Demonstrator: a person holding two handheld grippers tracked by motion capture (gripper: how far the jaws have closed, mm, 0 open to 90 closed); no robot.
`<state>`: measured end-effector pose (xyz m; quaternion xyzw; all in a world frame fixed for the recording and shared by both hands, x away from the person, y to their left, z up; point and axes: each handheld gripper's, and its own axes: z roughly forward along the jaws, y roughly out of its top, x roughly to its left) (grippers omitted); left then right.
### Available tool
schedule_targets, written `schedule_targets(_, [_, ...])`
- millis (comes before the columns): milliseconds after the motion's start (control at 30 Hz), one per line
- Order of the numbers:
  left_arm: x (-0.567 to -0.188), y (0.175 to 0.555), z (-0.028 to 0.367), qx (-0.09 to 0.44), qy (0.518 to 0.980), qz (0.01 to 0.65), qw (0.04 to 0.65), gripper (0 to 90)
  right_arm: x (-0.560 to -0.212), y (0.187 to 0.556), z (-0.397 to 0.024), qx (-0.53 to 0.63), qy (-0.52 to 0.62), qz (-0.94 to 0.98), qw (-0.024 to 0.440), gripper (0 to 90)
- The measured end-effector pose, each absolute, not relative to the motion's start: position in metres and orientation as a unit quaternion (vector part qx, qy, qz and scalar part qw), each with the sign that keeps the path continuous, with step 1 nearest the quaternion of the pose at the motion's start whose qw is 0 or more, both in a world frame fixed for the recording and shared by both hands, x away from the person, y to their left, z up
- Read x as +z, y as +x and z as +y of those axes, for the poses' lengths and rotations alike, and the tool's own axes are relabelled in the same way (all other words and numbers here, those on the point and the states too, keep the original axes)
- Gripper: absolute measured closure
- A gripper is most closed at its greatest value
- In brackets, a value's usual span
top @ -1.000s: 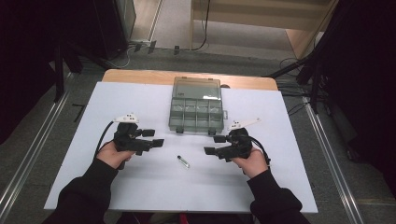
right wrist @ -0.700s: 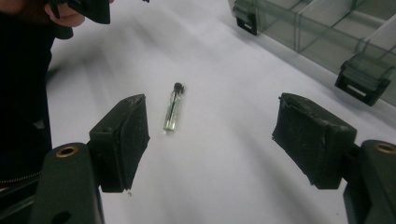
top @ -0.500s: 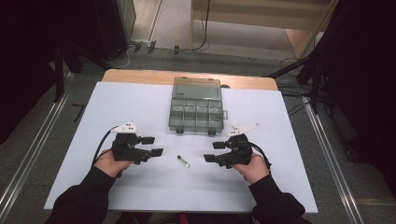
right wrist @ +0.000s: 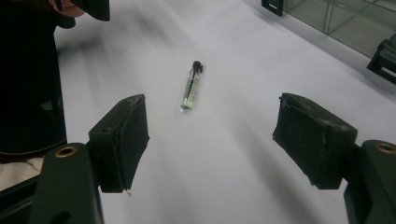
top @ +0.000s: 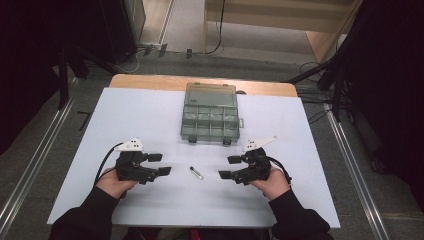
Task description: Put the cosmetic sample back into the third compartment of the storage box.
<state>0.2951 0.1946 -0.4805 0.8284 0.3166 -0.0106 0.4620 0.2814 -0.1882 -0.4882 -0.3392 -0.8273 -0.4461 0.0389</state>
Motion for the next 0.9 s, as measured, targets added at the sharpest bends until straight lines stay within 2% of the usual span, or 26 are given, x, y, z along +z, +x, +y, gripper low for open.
schedule_targets(900, [-0.487,0.282,0.205,-0.015,0.824,0.331,0.459,31.3,-0.49,0.294,-0.157,-0.426,-0.317,-0.846,0.053,26.0])
